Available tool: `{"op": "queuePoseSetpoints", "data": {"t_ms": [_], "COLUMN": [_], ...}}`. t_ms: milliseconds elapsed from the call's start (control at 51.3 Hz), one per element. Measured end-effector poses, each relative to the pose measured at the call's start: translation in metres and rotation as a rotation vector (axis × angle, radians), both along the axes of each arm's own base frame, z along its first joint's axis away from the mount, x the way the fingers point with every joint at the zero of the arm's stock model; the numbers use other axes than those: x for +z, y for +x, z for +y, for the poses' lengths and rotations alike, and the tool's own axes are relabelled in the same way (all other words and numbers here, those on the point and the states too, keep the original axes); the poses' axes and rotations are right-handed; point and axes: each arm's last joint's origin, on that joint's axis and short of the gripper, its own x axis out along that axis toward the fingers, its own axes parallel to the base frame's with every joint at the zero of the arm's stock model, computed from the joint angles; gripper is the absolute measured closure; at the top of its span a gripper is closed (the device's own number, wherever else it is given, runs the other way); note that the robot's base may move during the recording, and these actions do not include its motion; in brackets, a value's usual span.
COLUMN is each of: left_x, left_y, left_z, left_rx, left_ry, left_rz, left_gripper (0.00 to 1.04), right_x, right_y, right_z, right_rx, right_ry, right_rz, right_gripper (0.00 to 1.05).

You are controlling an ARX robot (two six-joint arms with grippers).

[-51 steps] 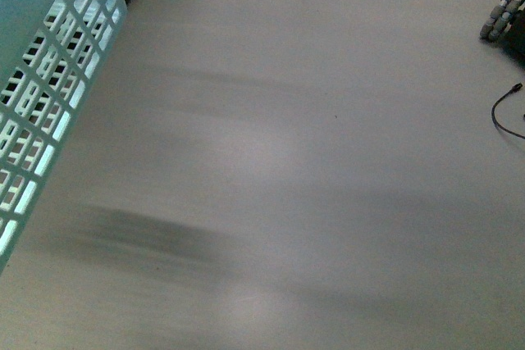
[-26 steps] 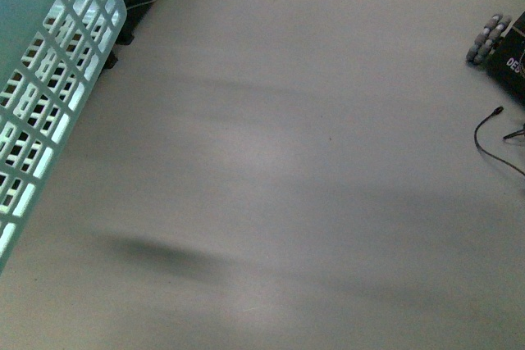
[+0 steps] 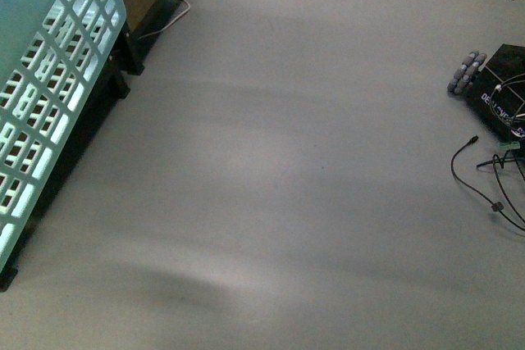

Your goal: Pick lemon and mango into basket

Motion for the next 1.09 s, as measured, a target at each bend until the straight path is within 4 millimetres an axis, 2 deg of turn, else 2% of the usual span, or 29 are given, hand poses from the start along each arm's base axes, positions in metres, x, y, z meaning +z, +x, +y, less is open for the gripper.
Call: {"op": "queuePoseSetpoints", "data": {"t_ms": [1091], "left_x": [0.0004], "left_y": [0.0], "left_z": [0.0], "left_rx": [0.0], "left_ry": [0.0], "left_rz": [-0.001], "left_gripper": [1.0], "right_x": [0.0], "right_y": [0.0], "right_z": [0.0], "right_rx": [0.0], "right_ry": [0.0], "right_rz": [0.0], "right_gripper": [0.09]}}
